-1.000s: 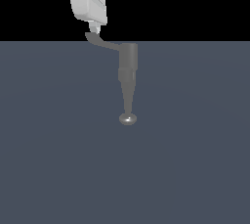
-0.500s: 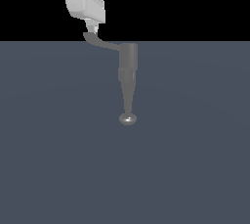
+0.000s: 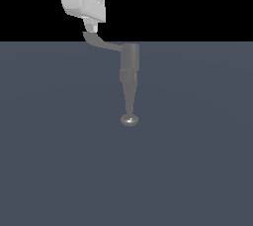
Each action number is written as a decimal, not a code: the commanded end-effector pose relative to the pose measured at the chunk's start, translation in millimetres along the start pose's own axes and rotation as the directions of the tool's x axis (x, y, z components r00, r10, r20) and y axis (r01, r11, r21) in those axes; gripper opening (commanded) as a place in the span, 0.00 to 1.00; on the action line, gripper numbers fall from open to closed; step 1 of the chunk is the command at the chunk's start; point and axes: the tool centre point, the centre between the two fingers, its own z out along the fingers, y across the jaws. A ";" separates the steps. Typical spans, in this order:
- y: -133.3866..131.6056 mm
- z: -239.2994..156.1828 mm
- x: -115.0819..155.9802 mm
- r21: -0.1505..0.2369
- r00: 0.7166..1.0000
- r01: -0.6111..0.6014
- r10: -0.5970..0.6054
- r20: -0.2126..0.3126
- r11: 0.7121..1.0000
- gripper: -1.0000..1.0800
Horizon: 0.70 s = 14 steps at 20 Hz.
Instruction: Turn on the faucet by rotating a designated handle.
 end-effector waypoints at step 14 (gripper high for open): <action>33.0 0.4 16.2 -0.003 1.000 0.001 -0.001 0.000 1.000 0.00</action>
